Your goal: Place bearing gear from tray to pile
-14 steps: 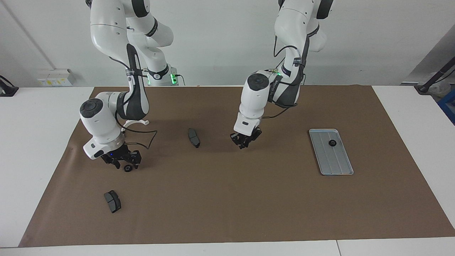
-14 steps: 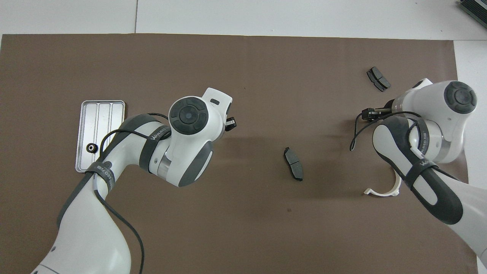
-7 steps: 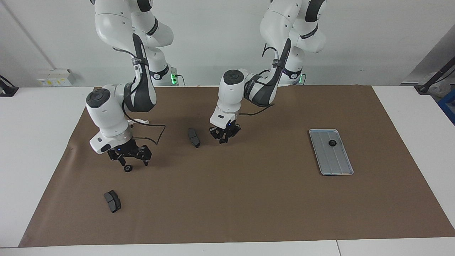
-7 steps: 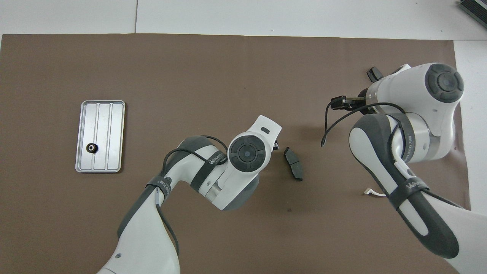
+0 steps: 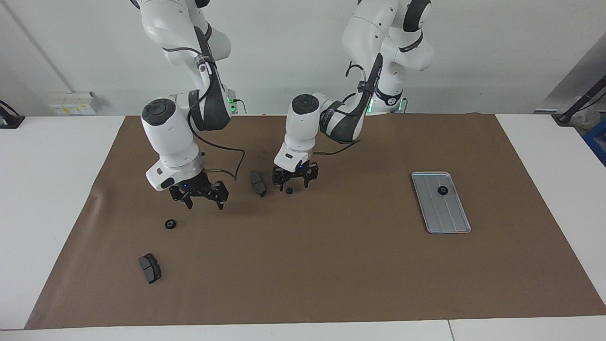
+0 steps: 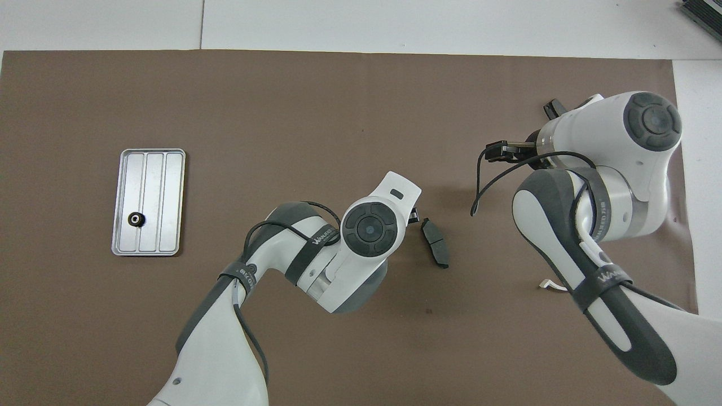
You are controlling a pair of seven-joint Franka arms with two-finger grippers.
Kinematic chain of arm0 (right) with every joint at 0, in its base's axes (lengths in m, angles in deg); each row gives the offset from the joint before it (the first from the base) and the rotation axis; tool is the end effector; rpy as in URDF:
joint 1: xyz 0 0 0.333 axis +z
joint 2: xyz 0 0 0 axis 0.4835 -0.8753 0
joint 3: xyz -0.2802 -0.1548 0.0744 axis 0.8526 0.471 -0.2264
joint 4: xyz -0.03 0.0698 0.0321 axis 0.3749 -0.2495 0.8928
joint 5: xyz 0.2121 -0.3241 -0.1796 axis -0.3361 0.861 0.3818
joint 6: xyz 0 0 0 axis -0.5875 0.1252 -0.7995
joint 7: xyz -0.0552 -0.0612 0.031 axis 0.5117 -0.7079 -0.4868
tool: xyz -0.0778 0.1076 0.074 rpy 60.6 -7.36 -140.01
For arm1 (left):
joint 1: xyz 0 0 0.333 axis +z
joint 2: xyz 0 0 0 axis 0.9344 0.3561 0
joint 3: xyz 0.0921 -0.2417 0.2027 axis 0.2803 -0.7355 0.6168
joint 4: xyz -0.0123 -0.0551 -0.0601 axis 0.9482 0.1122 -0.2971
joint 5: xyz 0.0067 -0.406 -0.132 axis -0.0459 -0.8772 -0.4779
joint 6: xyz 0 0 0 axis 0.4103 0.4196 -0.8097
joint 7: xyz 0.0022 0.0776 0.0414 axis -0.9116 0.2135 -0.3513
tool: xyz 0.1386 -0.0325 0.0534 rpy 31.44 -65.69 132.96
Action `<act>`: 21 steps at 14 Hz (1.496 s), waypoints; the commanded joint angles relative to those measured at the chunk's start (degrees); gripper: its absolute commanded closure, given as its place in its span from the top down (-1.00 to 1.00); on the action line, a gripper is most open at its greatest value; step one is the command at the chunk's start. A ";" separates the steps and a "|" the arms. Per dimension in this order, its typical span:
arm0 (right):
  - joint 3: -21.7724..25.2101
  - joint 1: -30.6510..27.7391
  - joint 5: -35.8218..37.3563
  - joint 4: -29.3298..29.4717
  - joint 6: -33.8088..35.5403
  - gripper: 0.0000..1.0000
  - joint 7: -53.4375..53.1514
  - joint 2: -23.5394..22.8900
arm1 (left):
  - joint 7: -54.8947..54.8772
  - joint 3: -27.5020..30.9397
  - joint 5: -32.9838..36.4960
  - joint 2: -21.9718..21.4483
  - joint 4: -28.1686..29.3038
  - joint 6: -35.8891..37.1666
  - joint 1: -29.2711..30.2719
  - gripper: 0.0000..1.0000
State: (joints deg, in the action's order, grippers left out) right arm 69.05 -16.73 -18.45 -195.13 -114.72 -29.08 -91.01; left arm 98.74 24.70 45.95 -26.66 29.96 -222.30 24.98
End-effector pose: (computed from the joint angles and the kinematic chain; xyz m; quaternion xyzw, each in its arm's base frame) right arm 0.6604 0.1161 0.3485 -0.9958 0.0520 -0.0675 0.0325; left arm 0.5302 -0.4758 0.2812 0.9928 0.0966 0.0479 0.0522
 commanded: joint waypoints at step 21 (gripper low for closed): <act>-0.23 23.94 5.08 -3.48 -3.14 0.38 -22.46 -7.53 | -46.26 0.37 -0.38 -19.81 30.53 -2.36 45.65 0.65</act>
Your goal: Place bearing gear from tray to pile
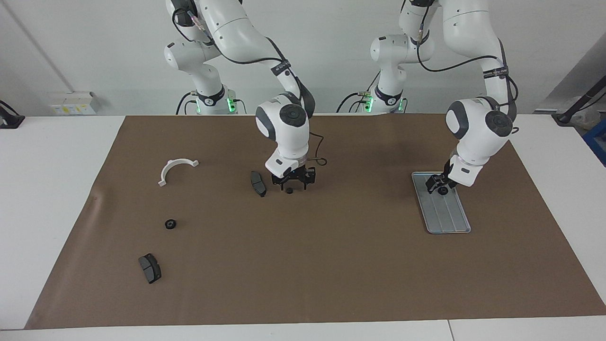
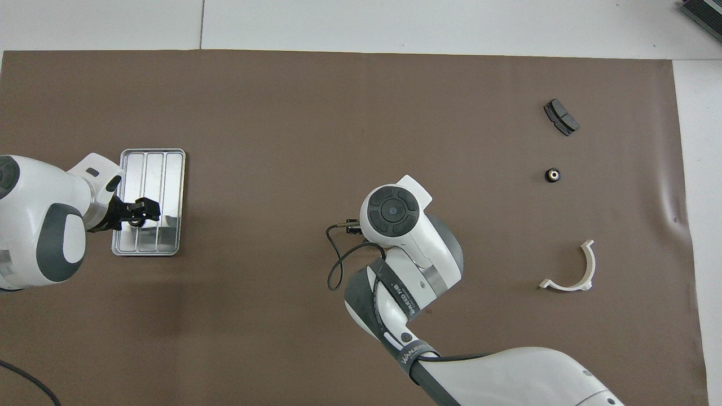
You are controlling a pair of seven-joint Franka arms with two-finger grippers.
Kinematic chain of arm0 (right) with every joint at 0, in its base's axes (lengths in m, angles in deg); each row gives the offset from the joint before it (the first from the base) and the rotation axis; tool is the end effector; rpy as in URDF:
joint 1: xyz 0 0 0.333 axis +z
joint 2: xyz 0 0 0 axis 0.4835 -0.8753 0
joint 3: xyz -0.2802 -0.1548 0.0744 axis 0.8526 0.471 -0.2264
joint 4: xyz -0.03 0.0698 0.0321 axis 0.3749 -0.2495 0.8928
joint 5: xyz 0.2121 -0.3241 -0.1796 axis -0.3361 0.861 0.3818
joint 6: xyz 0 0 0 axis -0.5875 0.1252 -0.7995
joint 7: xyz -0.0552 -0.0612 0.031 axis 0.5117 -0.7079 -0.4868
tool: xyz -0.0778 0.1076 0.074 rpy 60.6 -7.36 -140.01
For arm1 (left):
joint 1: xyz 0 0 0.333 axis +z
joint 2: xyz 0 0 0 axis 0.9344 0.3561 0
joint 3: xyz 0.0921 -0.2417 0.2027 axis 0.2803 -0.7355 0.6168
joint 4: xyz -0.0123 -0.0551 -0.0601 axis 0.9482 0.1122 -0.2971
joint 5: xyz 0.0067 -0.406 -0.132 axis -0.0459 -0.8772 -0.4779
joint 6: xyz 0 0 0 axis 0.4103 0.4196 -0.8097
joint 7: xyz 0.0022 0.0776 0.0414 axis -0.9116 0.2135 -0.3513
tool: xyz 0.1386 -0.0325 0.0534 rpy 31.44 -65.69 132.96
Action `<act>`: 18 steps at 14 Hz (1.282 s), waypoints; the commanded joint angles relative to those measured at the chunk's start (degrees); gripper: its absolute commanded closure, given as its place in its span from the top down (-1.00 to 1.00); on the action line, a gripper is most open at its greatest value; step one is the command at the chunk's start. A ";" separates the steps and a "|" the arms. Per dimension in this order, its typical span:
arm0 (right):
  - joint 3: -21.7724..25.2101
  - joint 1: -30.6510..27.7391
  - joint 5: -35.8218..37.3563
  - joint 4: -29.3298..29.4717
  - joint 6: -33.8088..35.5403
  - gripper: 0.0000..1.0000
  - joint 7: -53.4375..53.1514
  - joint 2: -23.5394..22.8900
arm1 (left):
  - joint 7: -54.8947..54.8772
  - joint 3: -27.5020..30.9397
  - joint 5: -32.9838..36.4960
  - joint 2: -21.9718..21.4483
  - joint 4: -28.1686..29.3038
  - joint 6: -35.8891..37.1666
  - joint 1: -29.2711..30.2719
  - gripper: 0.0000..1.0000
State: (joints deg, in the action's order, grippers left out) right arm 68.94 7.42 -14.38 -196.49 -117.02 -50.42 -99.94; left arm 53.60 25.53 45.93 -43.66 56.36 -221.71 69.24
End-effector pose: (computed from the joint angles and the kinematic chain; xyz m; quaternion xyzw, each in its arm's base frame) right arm 0.5502 0.3687 0.2369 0.9999 -0.0049 0.0100 0.0094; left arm 0.5658 0.0331 0.2545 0.9949 0.0998 -0.0165 0.0046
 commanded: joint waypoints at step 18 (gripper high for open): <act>0.75 -2.31 -0.04 -2.03 -0.93 -1.00 -2.52 4.37 | -0.14 -0.54 -0.36 -1.22 5.55 -12.02 1.57 0.04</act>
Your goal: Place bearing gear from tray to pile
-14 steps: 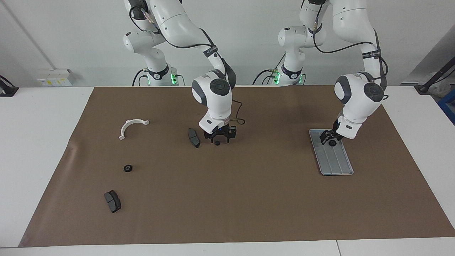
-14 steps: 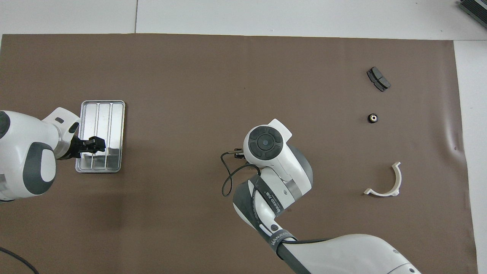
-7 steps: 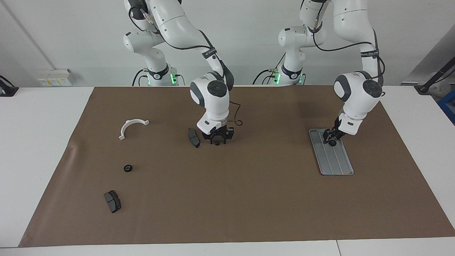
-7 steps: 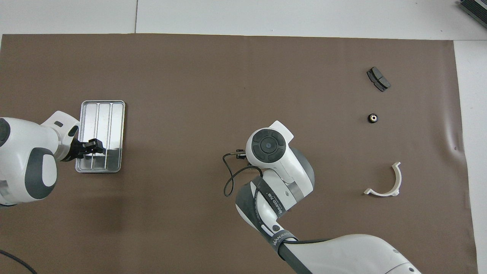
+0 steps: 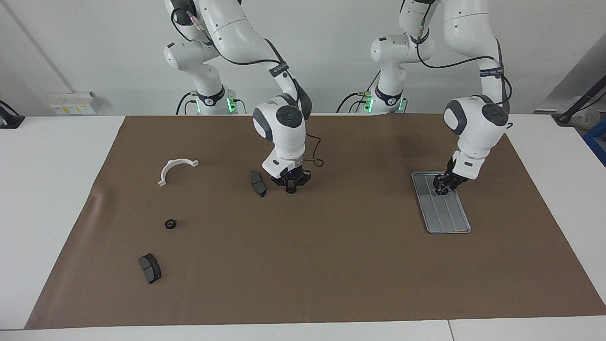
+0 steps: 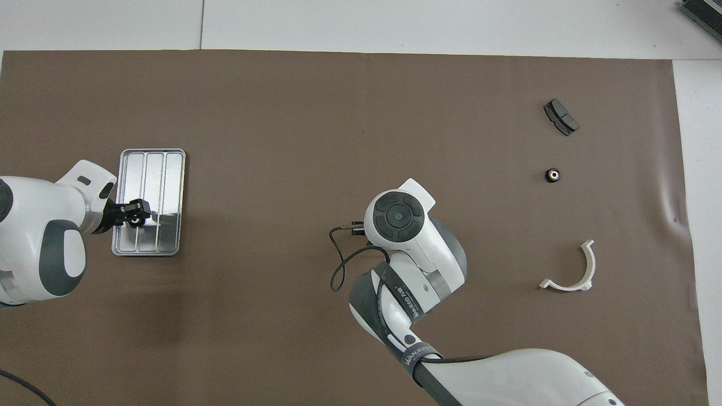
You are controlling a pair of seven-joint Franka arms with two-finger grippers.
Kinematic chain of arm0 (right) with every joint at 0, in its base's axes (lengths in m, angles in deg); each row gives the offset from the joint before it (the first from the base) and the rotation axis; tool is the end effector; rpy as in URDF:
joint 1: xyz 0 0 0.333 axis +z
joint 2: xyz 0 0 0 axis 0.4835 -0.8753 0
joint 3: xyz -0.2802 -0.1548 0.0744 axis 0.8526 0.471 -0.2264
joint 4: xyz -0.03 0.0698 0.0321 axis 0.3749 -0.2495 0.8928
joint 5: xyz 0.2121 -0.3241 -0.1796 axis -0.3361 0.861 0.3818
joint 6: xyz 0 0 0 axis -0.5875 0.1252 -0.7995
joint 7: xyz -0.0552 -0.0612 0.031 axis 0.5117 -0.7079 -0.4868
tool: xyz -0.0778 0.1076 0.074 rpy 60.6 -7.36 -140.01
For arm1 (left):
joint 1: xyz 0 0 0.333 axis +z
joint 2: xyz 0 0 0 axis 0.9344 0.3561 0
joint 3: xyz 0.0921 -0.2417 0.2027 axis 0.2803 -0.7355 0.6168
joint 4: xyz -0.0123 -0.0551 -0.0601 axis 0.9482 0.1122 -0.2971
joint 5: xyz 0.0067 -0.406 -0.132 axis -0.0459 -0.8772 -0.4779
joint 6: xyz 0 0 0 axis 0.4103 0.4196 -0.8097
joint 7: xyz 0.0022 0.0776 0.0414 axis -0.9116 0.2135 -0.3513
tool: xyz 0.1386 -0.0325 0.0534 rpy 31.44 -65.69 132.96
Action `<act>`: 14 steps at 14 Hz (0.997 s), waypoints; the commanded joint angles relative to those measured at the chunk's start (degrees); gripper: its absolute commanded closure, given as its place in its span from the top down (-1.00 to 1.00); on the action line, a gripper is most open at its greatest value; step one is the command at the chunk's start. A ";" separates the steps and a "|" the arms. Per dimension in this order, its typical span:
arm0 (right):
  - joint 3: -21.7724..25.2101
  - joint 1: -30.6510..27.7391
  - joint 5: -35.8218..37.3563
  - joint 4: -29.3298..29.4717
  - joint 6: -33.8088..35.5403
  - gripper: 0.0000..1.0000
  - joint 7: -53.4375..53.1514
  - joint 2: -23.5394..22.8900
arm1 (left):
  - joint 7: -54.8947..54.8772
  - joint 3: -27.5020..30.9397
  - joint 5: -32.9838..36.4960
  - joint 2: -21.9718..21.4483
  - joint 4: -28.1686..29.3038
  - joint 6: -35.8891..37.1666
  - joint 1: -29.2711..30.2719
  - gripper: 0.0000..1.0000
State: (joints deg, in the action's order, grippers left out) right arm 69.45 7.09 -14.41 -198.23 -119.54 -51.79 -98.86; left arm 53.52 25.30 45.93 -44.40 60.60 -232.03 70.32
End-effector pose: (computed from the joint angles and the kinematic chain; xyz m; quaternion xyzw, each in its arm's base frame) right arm 0.5531 0.3592 0.2396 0.9994 -0.0239 0.0240 0.0008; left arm 0.5638 0.0422 0.2458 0.9933 0.1073 0.0430 0.0056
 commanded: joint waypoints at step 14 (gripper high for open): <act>0.07 -25.72 -0.19 11.22 -7.28 -1.00 16.86 -5.48 | 0.02 -0.40 -0.36 0.48 -3.14 1.70 -1.00 -0.53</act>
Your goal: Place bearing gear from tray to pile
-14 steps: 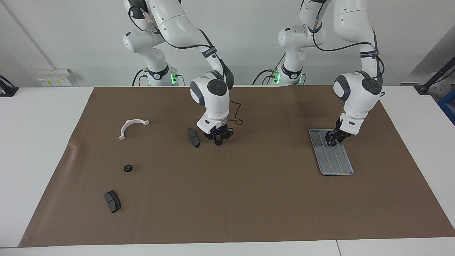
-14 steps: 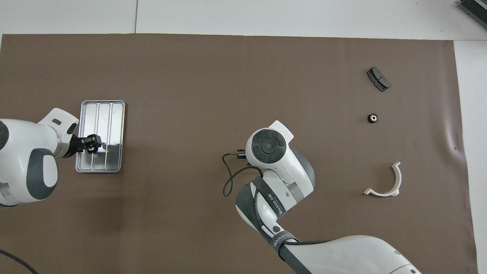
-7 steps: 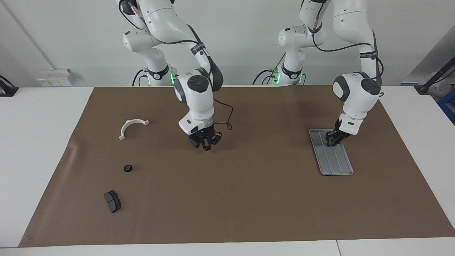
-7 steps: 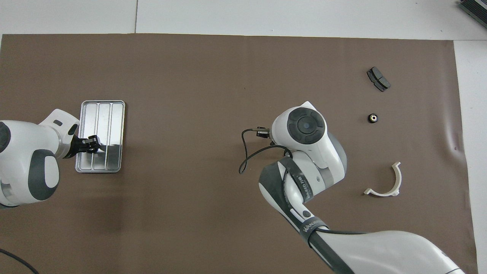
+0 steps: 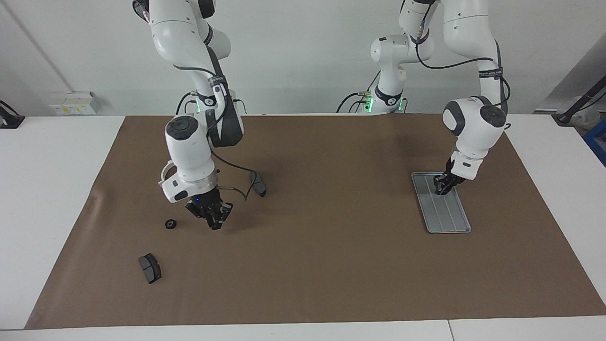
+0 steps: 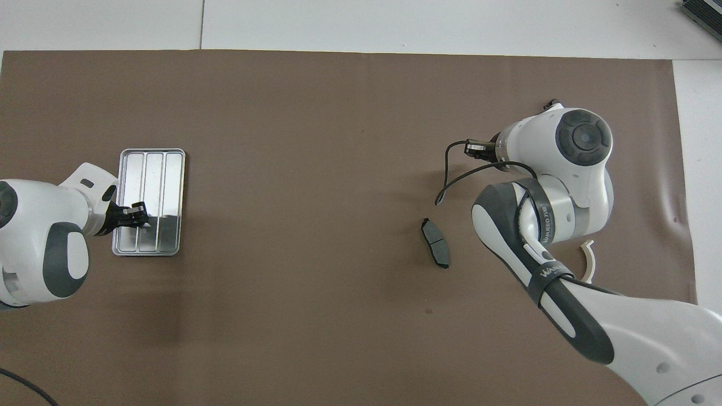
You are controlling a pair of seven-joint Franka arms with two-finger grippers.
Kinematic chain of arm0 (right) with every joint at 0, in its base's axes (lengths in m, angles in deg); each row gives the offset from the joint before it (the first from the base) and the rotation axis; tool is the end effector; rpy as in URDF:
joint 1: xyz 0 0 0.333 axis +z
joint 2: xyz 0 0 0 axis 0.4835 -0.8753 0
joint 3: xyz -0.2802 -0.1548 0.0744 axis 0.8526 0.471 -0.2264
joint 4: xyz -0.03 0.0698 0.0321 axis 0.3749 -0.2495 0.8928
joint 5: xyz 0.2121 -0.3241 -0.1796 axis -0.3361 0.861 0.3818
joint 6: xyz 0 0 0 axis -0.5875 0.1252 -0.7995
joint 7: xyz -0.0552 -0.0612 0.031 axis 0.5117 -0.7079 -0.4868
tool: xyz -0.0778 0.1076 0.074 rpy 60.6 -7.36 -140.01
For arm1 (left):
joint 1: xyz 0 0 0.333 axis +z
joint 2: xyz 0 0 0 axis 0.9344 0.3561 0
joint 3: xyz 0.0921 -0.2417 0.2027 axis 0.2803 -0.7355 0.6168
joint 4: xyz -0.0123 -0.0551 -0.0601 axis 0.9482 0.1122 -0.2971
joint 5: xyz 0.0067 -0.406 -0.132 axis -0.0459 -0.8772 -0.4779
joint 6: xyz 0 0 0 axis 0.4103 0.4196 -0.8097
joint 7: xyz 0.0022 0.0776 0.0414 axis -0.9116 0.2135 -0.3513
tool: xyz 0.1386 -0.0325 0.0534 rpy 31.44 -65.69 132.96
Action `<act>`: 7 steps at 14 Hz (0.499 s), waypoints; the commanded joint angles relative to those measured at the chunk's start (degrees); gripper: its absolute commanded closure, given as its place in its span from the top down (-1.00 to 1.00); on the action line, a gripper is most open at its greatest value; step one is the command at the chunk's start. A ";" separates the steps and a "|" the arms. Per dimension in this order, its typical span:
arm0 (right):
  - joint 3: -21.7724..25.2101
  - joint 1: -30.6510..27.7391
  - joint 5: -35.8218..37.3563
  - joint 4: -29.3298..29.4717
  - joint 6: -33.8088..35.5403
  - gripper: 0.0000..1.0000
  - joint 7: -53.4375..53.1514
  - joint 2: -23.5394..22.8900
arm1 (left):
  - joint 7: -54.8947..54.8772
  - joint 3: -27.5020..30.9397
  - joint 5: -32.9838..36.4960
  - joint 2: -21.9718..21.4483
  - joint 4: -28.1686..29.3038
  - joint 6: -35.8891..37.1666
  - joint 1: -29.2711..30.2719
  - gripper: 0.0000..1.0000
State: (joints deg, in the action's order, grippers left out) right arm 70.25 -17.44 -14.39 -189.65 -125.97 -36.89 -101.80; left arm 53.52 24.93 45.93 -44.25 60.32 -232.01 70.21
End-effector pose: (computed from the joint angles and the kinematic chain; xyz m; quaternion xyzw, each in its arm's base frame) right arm 0.7152 0.0991 0.2892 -0.9858 0.1109 -0.1250 0.0138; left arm 0.5658 0.0375 0.2464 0.9937 0.1031 0.0439 0.0062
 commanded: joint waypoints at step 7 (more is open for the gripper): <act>-0.99 -3.04 -2.06 1.67 -4.36 -1.00 2.06 -5.43 | 27.93 0.14 0.08 2.79 -15.54 13.22 -18.88 -0.53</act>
State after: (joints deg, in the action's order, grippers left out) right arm 70.19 -19.53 -15.06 -188.51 -128.35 -36.46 -106.07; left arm 74.17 24.14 45.94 -43.10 46.45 -219.94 56.81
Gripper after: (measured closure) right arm 0.762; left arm 0.639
